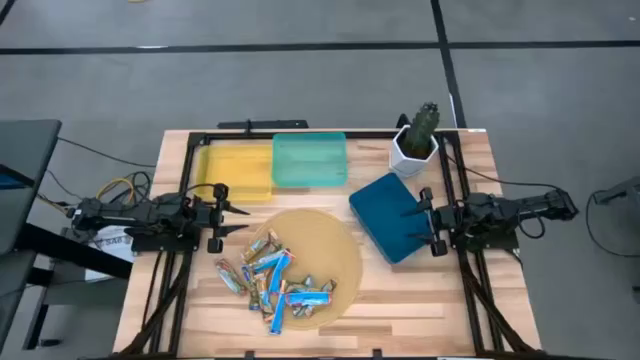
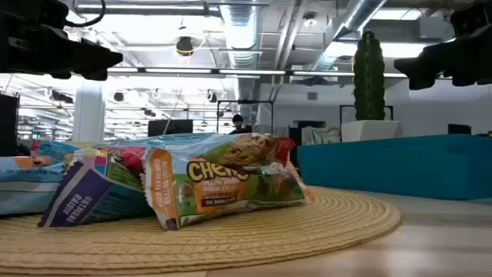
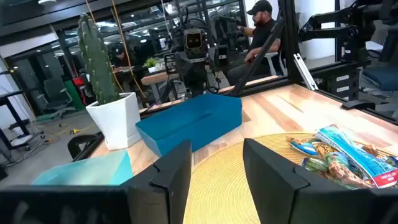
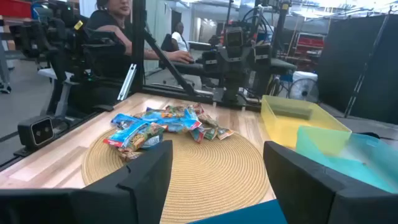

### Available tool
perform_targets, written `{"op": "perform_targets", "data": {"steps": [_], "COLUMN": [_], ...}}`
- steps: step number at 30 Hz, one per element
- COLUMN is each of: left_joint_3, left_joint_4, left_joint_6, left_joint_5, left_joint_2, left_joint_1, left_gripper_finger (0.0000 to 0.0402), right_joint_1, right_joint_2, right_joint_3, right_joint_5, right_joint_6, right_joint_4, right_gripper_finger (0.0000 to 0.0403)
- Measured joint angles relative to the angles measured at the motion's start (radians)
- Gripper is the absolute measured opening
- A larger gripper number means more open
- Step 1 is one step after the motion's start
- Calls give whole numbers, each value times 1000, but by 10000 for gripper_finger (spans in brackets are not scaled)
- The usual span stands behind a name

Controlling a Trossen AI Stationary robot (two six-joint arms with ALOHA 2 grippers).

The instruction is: Pick and place Granola Bars by type

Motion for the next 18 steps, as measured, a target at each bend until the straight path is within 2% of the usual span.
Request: {"op": "perform_targets", "data": {"steps": [18], "left_joint_3": [0], "left_joint_4": [0], "left_joint_6": [0], "left_joint_5": [0], "left_joint_2": [0], "left_joint_1": [0], "left_gripper_finger": [140], "right_joint_1": [0], "right_joint_2": [0], "right_joint_3": [0], "right_joint_5": [0], "right_joint_6": [0], "right_joint_4": [0], "right_gripper_finger": [244]}}
